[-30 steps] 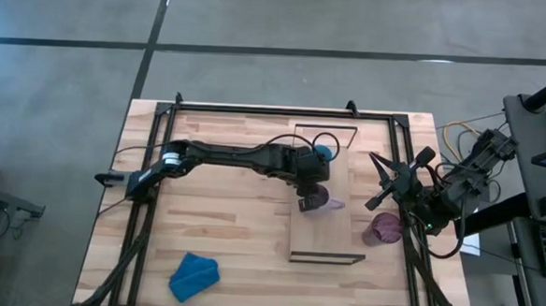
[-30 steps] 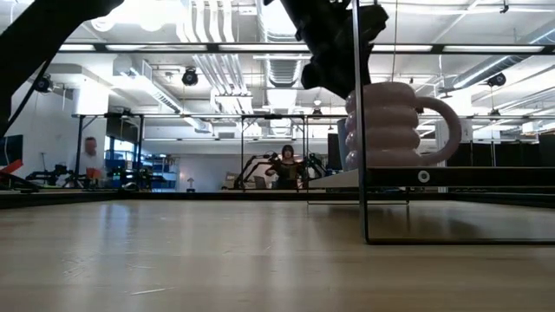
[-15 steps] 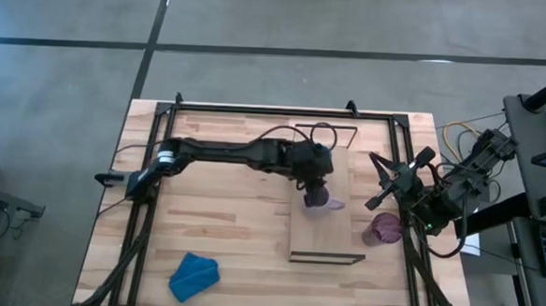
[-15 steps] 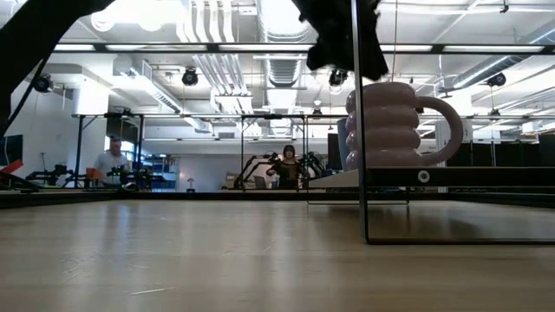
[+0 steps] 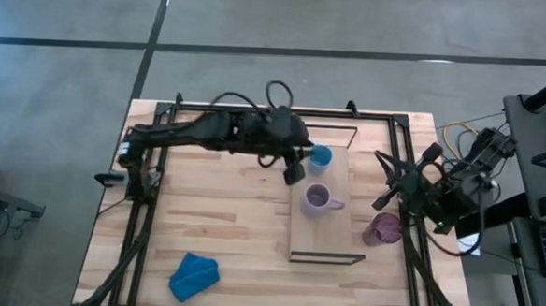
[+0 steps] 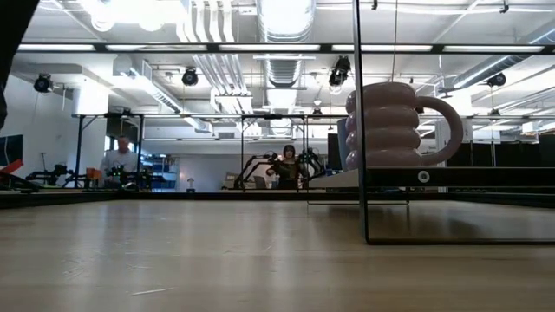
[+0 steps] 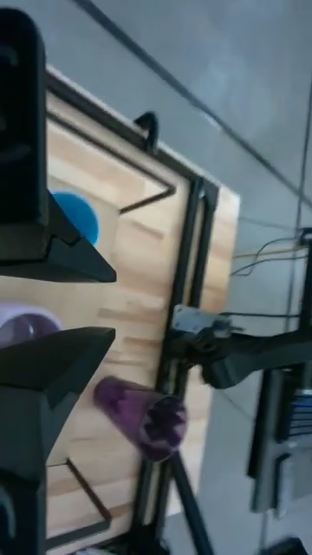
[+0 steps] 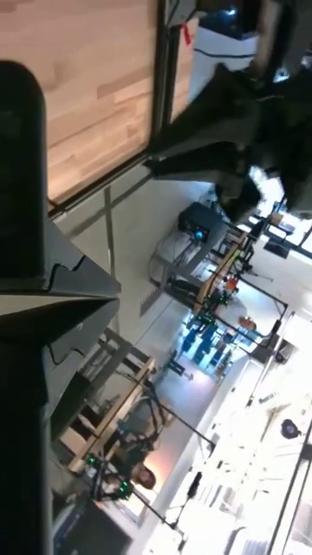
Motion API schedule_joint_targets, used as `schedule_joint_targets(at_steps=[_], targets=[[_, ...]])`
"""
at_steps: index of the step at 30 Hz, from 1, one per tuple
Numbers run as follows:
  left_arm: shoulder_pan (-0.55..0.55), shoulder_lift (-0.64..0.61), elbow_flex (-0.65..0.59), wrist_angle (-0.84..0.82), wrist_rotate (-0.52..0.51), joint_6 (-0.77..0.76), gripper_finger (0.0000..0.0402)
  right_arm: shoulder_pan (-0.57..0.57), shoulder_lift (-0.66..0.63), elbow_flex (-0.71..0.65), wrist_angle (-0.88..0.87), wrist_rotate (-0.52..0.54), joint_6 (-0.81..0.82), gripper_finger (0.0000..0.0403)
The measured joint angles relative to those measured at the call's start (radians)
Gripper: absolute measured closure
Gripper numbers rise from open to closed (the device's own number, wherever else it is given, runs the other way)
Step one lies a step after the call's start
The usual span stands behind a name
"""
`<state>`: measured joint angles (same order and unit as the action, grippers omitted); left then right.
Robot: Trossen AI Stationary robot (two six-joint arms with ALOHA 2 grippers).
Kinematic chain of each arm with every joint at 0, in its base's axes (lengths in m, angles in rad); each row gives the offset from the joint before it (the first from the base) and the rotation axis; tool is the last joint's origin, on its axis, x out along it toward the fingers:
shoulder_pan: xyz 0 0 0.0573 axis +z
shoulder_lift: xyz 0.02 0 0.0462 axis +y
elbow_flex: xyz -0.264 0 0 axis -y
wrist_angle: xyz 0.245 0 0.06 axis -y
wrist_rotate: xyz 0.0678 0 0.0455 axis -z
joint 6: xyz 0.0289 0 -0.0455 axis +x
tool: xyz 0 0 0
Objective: Stack small to large cups/mugs on shelf
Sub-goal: Put the purple cup on the shelf
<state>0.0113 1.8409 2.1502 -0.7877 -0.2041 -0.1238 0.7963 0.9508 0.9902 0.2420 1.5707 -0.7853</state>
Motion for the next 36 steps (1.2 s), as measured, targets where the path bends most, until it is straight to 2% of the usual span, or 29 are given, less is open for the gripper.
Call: schedule_joint_targets(at_steps=[10,16,21,25,32,34,36], targets=[[0.002,-0.076,-0.003,-0.038,-0.015,0.008,0.0322,0.005,-0.072,0.122,0.001,0.001,-0.06,0.0394],[0.003,-0.076,-0.023,-0.078,-0.016,0.043,0.0322,0.005,-0.088,0.225,-0.001,0.0,0.019,0.0394],[0.005,-0.076,-0.035,-0.13,-0.017,0.056,0.0322,0.026,-0.077,0.286,-0.002,0.0,-0.131,0.0394],[0.01,-0.076,-0.039,-0.139,-0.017,0.057,0.0322,0.052,-0.057,0.35,-0.005,-0.002,-0.161,0.0394],[0.023,-0.076,-0.042,-0.137,-0.018,0.058,0.0322,0.204,-0.055,0.455,-0.001,-0.001,-0.127,0.0394],[0.024,-0.076,-0.042,-0.137,-0.018,0.058,0.0322,0.252,-0.046,0.479,-0.002,-0.004,-0.171,0.0394],[0.024,-0.076,-0.042,-0.136,-0.018,0.058,0.0322,0.285,-0.029,0.514,-0.004,-0.065,-0.231,0.0394]])
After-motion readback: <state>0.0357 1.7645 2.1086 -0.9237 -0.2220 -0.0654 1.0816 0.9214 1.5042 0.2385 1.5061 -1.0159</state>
